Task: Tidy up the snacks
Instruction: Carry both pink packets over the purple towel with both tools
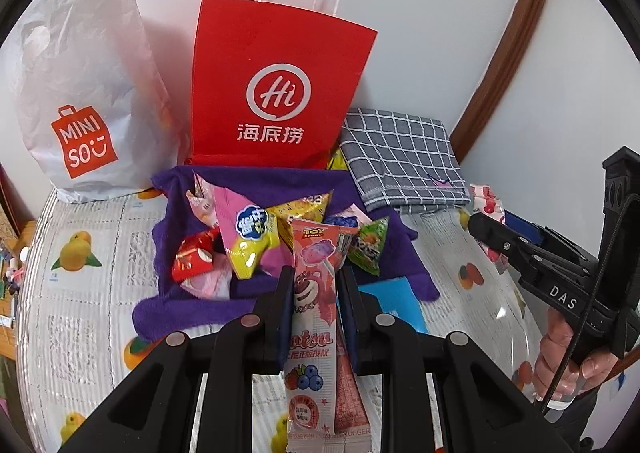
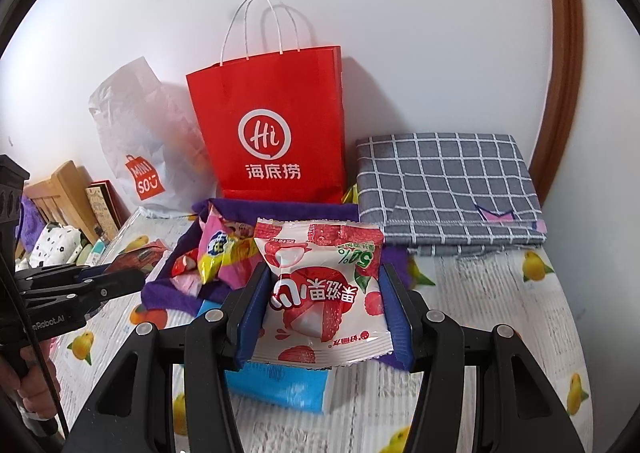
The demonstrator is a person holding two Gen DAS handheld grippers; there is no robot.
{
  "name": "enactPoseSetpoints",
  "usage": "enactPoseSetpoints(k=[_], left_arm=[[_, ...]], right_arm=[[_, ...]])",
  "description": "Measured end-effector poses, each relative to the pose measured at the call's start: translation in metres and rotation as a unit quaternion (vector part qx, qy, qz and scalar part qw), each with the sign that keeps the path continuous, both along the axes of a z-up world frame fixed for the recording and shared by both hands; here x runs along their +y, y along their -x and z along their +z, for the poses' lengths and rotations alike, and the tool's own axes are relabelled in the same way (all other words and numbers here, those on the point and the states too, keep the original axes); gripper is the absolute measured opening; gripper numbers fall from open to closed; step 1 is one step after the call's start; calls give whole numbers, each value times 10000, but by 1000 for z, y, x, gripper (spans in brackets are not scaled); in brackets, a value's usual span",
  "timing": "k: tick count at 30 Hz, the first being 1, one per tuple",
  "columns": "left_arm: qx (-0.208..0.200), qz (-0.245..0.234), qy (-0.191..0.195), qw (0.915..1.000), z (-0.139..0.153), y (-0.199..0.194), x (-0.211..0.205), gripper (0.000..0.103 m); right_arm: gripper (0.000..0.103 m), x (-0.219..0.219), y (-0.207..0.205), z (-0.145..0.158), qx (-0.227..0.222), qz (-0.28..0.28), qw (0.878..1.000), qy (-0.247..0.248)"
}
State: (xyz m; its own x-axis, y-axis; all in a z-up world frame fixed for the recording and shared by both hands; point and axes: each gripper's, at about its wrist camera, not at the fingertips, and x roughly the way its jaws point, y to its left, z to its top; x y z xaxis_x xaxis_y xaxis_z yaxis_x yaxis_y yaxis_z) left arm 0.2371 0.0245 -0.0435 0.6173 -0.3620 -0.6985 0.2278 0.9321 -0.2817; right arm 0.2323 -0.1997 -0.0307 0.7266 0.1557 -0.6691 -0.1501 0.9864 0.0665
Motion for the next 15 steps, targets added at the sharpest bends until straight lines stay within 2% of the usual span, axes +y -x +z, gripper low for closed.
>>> enactPoseSetpoints(k=[15], left_arm=[[87, 363, 73, 9993, -9, -47, 32, 20]], right_arm=[[54, 7, -74, -4, 164, 24, 9998, -120]])
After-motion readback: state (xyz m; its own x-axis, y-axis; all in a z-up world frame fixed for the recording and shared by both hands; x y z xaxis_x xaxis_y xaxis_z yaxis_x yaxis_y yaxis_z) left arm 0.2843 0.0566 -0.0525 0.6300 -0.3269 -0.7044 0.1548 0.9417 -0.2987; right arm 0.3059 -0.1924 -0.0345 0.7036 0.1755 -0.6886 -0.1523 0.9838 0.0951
